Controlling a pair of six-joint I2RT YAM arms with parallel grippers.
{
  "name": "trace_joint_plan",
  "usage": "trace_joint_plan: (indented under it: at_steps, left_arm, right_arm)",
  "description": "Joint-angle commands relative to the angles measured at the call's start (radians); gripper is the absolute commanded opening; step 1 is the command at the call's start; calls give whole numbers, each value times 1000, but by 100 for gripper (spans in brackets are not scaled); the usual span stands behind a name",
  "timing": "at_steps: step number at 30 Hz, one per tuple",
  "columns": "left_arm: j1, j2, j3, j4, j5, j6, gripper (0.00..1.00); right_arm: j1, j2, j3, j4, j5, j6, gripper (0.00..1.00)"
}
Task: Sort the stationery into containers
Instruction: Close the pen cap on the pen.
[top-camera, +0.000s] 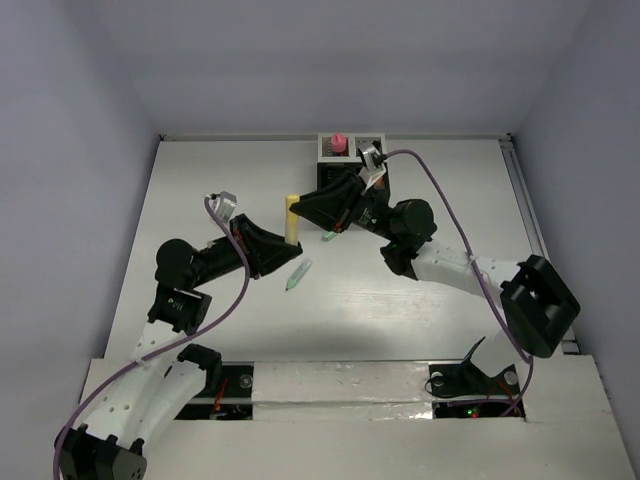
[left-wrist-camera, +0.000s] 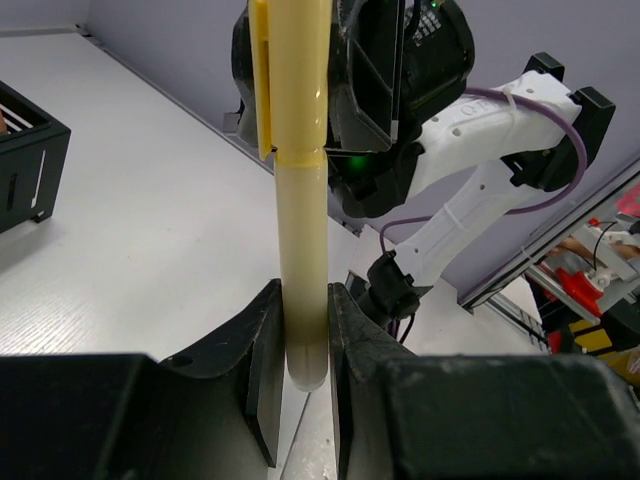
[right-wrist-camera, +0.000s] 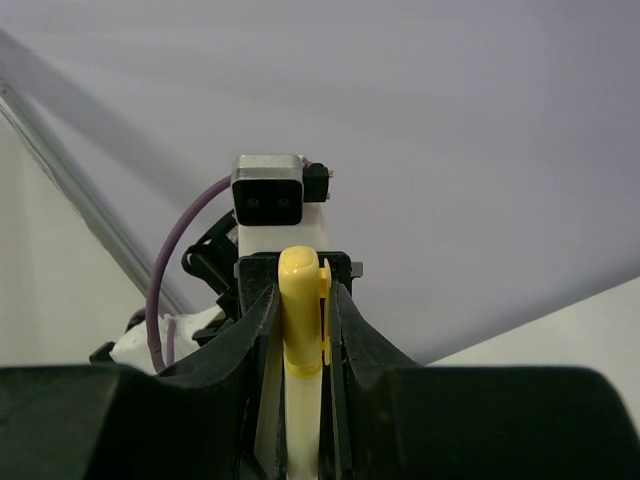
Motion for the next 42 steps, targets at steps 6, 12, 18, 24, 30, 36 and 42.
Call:
trace_joint_plan:
  at_steps: [6, 12, 18, 24, 30, 36, 42]
  left_arm:
    - [8, -34, 15, 267, -125, -97, 0]
    - [8, -36, 38, 299, -114, -114, 0]
    - [8, -30, 100, 232, -142, -65, 0]
    - [8, -2, 182, 195, -159, -32, 0]
    - [8, 47, 275, 193, -162, -28, 0]
    - [8, 93, 338, 200, -154, -52, 0]
    - [-1, 98, 317, 187, -140, -72, 0]
  right_arm:
    - [30, 52, -47, 231, -91, 118, 0]
    - [39, 72, -46, 253, -133, 187, 0]
    - [57, 41, -83, 138, -127, 135, 0]
    - [108, 6, -162, -13, -96, 46, 0]
    - [172, 17, -264, -60, -58, 6, 0]
    - [223, 41, -314, -57, -32, 4, 0]
    - [223, -17, -325, -95, 11, -23, 0]
